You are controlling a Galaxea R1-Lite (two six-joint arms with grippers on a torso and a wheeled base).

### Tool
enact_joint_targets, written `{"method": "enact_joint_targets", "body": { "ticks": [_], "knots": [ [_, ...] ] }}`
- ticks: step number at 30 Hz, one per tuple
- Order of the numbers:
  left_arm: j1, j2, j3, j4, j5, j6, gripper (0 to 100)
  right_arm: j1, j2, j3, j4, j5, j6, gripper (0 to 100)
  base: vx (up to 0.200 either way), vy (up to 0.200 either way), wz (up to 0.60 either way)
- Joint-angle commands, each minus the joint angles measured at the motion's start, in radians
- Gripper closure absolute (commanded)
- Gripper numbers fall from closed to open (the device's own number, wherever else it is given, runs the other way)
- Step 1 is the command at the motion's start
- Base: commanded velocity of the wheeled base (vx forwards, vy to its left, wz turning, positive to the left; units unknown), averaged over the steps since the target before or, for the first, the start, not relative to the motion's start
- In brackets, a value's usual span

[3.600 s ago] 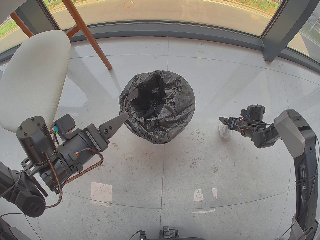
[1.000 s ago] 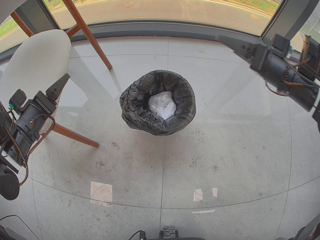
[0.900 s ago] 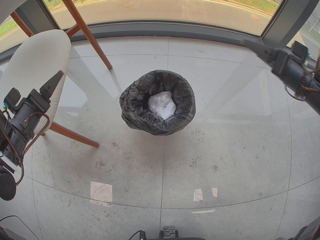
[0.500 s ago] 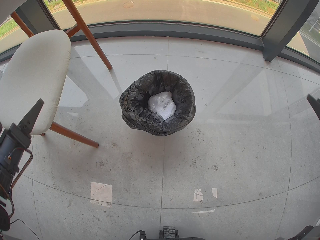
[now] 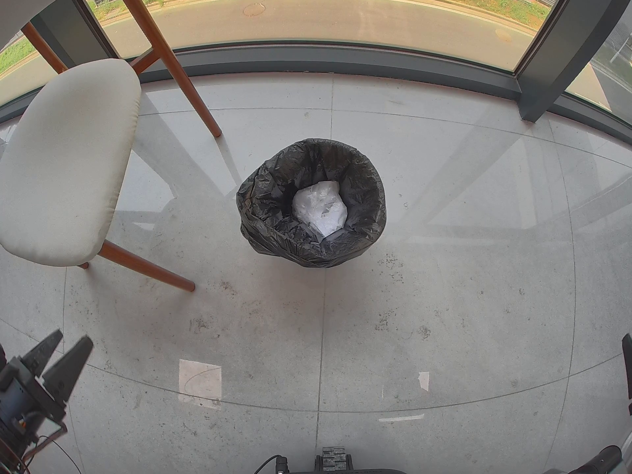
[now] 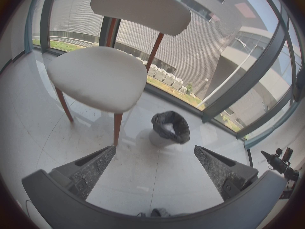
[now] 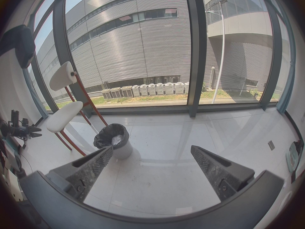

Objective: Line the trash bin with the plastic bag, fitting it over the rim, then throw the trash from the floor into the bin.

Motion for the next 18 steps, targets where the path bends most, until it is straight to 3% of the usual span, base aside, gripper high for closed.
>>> {"method": "enact_joint_targets", "body": {
  "ticks": [1,4,7,9,18],
  "knots": [
    [0.047,-0.604,-0.036,0.654,-0.141,0.288,0,0.011,-0.223,0.151,0.198,-0.114,-0.057,0,0.000,0.000,0.00],
    [0.047,-0.604,-0.037,0.655,-0.043,0.266,0,0.011,-0.225,0.153,0.196,-0.114,-0.057,0,0.000,0.000,0.00],
    [0.047,-0.604,-0.020,0.645,0.119,0.358,0,0.011,-0.223,0.153,0.198,-0.114,-0.057,0,0.000,0.000,0.00],
    [0.047,-0.603,-0.003,0.609,0.149,0.395,0,0.011,-0.223,0.153,0.196,-0.114,-0.057,0,0.000,0.000,0.00],
    [0.057,-0.606,0.017,0.556,0.271,0.311,0,0.009,-0.223,0.151,0.199,-0.114,-0.062,0,0.000,0.000,0.00]
  ]
}}
